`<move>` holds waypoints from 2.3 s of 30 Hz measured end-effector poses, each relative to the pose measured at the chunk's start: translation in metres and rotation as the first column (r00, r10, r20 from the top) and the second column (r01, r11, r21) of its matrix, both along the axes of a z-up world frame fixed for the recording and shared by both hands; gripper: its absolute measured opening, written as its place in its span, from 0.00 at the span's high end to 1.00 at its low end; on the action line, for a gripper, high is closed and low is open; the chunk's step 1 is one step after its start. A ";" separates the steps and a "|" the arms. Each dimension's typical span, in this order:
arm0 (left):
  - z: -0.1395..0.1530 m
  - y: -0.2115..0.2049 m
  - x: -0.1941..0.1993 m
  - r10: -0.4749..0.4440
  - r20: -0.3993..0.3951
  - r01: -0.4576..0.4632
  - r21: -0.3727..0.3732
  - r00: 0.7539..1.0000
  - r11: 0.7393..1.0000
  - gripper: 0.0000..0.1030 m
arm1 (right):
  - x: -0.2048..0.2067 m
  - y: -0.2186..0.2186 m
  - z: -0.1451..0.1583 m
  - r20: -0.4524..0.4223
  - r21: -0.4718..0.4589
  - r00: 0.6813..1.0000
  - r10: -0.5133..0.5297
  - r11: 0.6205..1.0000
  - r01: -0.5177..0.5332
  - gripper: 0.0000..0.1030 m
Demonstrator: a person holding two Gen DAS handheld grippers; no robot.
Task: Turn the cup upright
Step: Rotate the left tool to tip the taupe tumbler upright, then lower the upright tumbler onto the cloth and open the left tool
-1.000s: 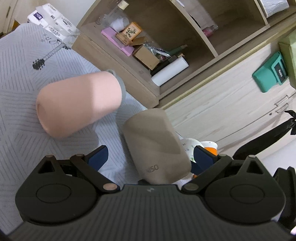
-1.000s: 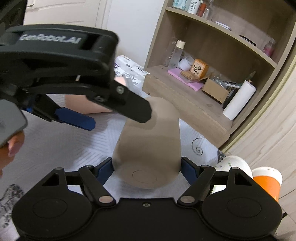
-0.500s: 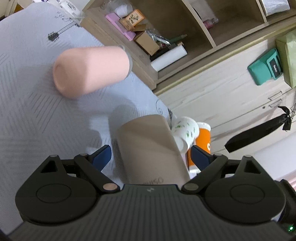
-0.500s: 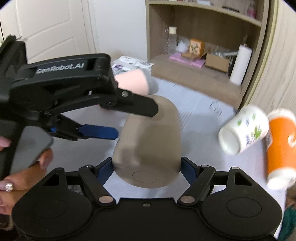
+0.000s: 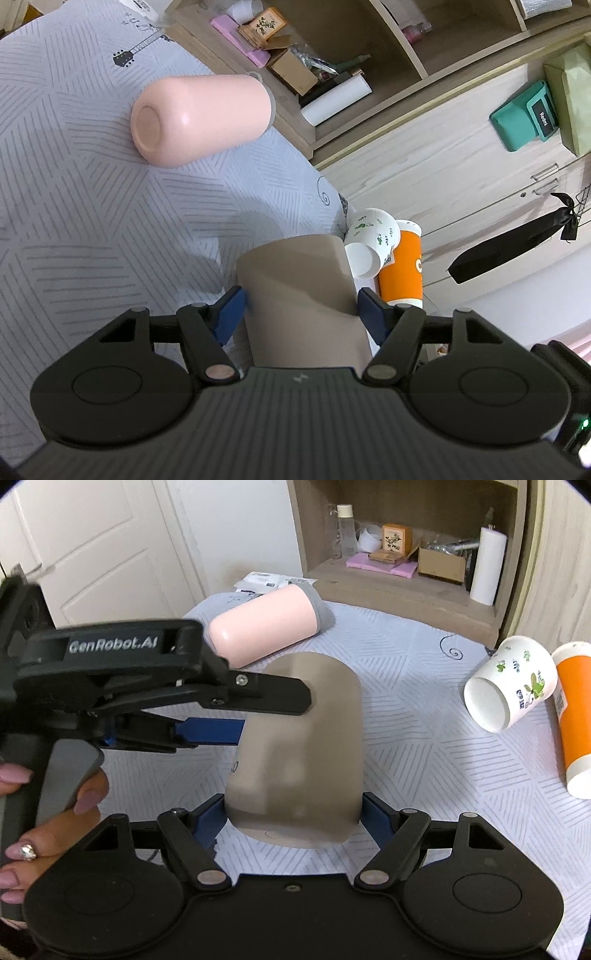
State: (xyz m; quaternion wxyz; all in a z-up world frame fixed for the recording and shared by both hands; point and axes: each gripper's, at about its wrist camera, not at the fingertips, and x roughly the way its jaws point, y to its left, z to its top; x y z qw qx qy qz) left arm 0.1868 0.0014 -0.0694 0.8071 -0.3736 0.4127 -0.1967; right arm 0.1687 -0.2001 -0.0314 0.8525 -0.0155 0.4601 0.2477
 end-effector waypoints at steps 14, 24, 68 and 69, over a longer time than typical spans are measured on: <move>-0.012 0.010 0.005 -0.048 -0.027 0.046 -0.081 0.998 0.996 0.35 | 0.005 0.003 0.024 0.026 0.008 0.998 0.051 0.999 -0.051 0.20; -0.018 0.010 0.008 -0.065 -0.043 0.060 -0.106 0.997 0.993 0.31 | 0.023 0.009 0.014 -0.008 -0.017 1.000 0.016 1.000 -0.016 0.21; 0.041 -0.018 -0.031 -0.316 0.375 0.185 0.345 0.872 0.920 0.28 | -0.065 0.016 0.007 0.522 -0.021 0.850 0.063 0.998 -0.062 0.24; 0.042 -0.020 -0.029 -0.322 0.382 0.179 0.364 0.867 0.914 0.28 | -0.064 0.018 0.006 0.530 -0.039 0.845 0.072 0.997 -0.060 0.24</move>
